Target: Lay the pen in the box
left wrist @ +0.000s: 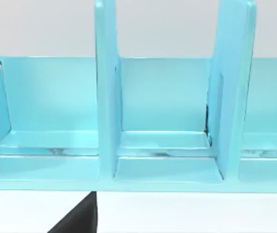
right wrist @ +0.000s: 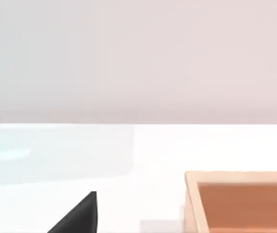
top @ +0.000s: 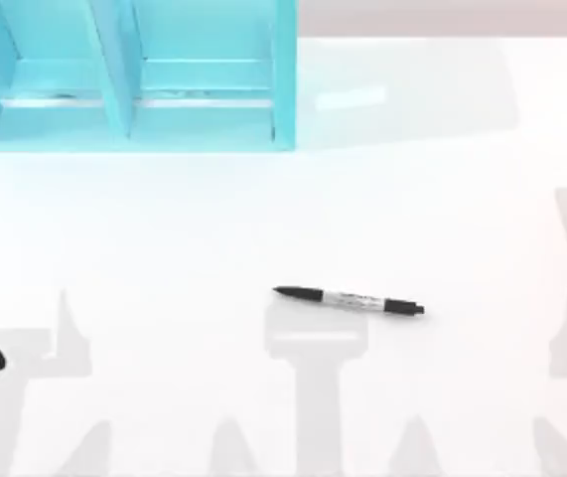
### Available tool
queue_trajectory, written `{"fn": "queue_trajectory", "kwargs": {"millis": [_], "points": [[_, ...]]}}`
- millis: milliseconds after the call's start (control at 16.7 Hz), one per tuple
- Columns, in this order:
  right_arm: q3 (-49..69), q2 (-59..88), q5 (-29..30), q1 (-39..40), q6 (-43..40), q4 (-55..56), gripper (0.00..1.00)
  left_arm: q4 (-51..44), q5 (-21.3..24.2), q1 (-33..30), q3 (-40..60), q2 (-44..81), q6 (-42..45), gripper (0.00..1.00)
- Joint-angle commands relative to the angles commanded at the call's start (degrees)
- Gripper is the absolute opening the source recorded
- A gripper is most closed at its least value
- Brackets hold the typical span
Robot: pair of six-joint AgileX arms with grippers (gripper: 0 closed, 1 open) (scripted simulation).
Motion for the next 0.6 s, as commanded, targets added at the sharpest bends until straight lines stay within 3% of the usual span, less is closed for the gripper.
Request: {"fn": "queue_trajectory", "kwargs": {"millis": [300,600], "points": [[2.29,3.37,-0.60,1.58,-1.46,-2.12,1.00,0.00,0.00,0.00,0.00,0.00,0.00,1.00],[13.06,20.69,-2.13,8.16,-8.02,-12.63,1.00,0.00,0.00,0.00,0.00,0.00,0.00,1.00]]}}
